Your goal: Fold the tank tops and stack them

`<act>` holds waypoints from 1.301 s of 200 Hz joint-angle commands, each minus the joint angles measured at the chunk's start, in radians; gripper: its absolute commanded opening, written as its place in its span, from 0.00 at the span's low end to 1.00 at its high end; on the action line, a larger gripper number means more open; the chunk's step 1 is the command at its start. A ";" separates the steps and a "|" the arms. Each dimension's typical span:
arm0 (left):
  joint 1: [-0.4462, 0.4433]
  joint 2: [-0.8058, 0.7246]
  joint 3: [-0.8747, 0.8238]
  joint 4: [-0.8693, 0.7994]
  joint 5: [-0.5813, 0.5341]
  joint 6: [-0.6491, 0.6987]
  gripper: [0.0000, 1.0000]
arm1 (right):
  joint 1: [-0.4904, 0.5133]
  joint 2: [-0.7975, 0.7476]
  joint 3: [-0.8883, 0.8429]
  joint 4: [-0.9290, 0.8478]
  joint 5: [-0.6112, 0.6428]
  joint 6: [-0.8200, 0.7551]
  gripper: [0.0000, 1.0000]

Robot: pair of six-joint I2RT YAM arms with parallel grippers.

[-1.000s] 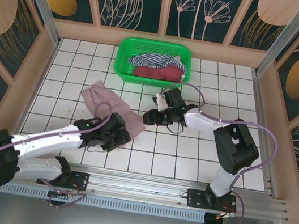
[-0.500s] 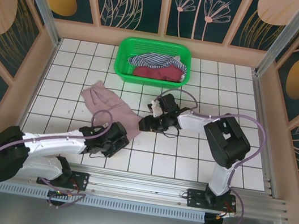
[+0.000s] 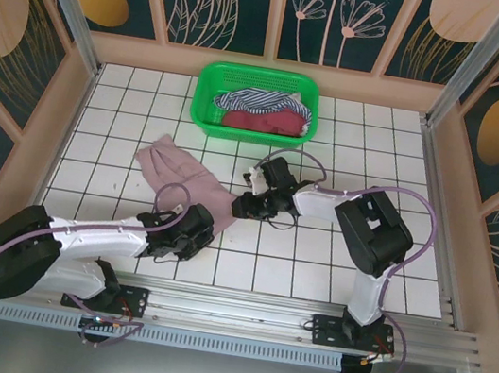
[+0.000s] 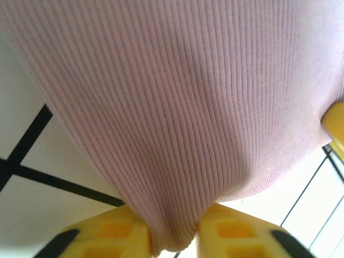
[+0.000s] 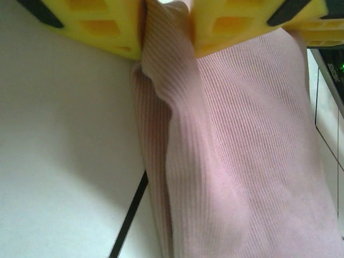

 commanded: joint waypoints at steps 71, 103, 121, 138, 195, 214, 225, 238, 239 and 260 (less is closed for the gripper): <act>-0.129 0.000 0.124 -0.132 0.065 0.031 0.00 | -0.015 -0.199 -0.146 -0.110 0.010 -0.014 0.10; -0.239 0.074 0.227 -0.128 0.125 0.041 0.00 | -0.045 -0.351 -0.236 -0.246 0.039 -0.043 0.10; -0.274 0.114 0.284 -0.127 0.161 0.055 0.00 | -0.061 -0.437 -0.256 -0.357 0.057 -0.069 0.10; -0.290 0.110 0.307 -0.149 0.169 0.053 0.00 | -0.071 -0.512 -0.263 -0.450 0.074 -0.083 0.10; -0.208 -0.063 0.342 -0.335 0.068 0.060 0.00 | -0.076 -0.476 -0.045 -0.468 0.037 -0.098 0.10; -0.157 -0.110 0.397 -0.427 0.021 0.108 0.00 | -0.073 -0.436 0.034 -0.420 0.024 -0.088 0.10; -0.143 -0.121 0.422 -0.455 0.006 0.133 0.00 | -0.072 -0.414 0.066 -0.402 0.012 -0.087 0.10; -0.138 -0.132 0.445 -0.509 -0.019 0.136 0.00 | -0.072 -0.394 0.087 -0.372 -0.003 -0.077 0.10; -0.138 -0.134 0.446 -0.513 -0.021 0.135 0.00 | -0.071 -0.391 0.089 -0.368 -0.005 -0.076 0.10; -0.080 -0.199 0.409 -0.559 -0.030 0.111 0.00 | -0.047 -0.312 0.169 -0.324 -0.017 -0.068 0.11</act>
